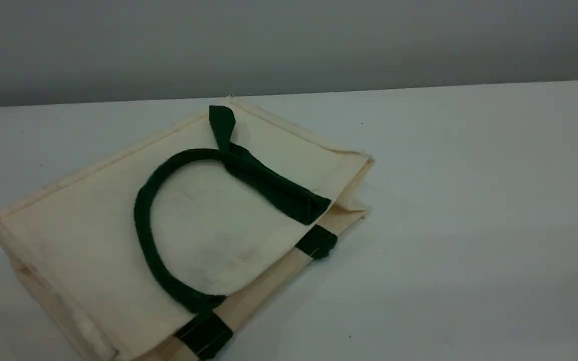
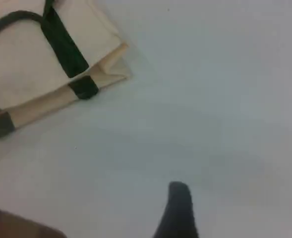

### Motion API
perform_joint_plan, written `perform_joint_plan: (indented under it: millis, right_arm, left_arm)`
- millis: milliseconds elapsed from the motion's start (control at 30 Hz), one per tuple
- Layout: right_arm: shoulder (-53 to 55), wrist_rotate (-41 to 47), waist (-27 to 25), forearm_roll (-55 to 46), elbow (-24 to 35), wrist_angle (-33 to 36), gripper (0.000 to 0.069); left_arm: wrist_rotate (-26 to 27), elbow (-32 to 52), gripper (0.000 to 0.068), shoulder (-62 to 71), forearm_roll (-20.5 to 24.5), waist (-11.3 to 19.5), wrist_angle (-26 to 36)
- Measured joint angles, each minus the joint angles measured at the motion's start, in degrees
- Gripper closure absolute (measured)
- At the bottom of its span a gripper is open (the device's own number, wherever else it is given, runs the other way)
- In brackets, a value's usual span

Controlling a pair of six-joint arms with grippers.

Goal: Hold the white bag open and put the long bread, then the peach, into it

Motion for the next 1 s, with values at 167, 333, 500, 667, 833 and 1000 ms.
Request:
perform_joint_plan:
  millis: [167,333,500,667,833,1000]
  right_arm:
    - [0.0,0.0,0.0,0.65,0.0,0.0,0.0156]
    - [0.0,0.0,0.0,2.1,0.0,0.13,0.0156]
    - [0.0,0.0,0.0,2.31,0.0,0.19,0.0156]
    - [0.0,-1.36,0.0,1.41,0.0,0.24,0.0156]
    - [0.0,-1.41,0.0,1.01,0.04,0.24,0.0156]
    - [0.0,-1.41,0.0,0.02,0.04,0.24,0.0156]
  left_arm:
    - [0.11,0.0,0.0239,0.0,0.03,0.0,0.0]
    - [0.11,0.0,0.0239,0.0,0.15,0.0,0.0]
    - [-0.25,0.0,0.0239,0.0,2.89,0.0,0.0]
    - [-0.32,0.0,0.0239,0.0,2.92,0.0,0.0]
    - [-0.44,0.0,0.0239,0.0,2.8,0.0,0.0]
    - [-0.44,0.0,0.0239,0.0,2.65,0.0,0.0]
